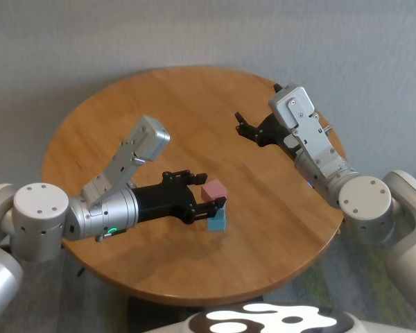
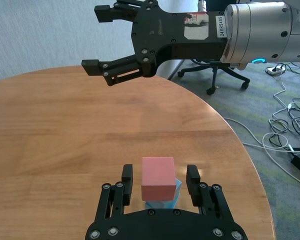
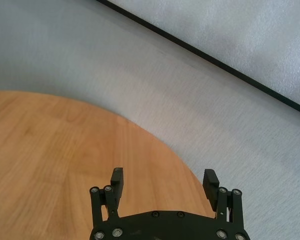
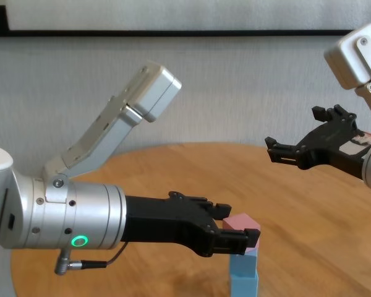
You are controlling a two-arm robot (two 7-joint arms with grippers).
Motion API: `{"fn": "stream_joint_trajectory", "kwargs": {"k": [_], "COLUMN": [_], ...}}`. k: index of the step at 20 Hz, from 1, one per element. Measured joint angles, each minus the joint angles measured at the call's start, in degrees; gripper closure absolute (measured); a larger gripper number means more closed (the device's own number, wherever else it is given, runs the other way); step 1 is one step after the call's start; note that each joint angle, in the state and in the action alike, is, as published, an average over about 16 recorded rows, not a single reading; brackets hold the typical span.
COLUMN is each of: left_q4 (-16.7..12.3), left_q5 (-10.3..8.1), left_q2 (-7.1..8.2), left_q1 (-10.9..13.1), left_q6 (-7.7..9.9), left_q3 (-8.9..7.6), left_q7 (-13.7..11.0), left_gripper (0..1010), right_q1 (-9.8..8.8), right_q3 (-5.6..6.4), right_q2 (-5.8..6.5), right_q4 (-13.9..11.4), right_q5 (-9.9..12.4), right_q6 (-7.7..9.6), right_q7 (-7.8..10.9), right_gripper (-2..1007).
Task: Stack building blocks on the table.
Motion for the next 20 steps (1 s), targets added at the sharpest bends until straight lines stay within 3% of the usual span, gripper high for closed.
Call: {"fn": "stream_joint_trajectory", "kwargs": {"k": [5, 10, 15, 20], "left_q4": [-0.7, -2.1, -3.9, -5.3], "left_q5": [-1.34, -2.45, -2.77, -1.51], "left_q2": [-0.01, 0.15, -0.08, -0.92], "left_q1": [1.4, 3.6, 6.5, 9.3], "left_q6": [-1.93, -4.99, -8.96, -13.28], "left_q3": [-1.21, -3.24, -6.12, -9.24], "left_q7": [0.6, 2.8, 6.9, 12.3], "left_gripper": [193, 79, 20, 10], "right_q1": [0.00, 0.00, -0.02, -0.34], "right_q3": [0.00, 0.00, -0.03, -0.13], "right_q2": [0.00, 0.00, 0.01, -0.19], "right_q4": [0.0, 0.0, -0.2, -1.2], "right_q5": [0.0, 0.0, -0.2, -0.7], "right_q6": [0.00, 0.00, -0.04, -0.56], "right_q7": [0.00, 0.00, -0.04, -0.05], "right_gripper": [0, 0, 0, 0]}}
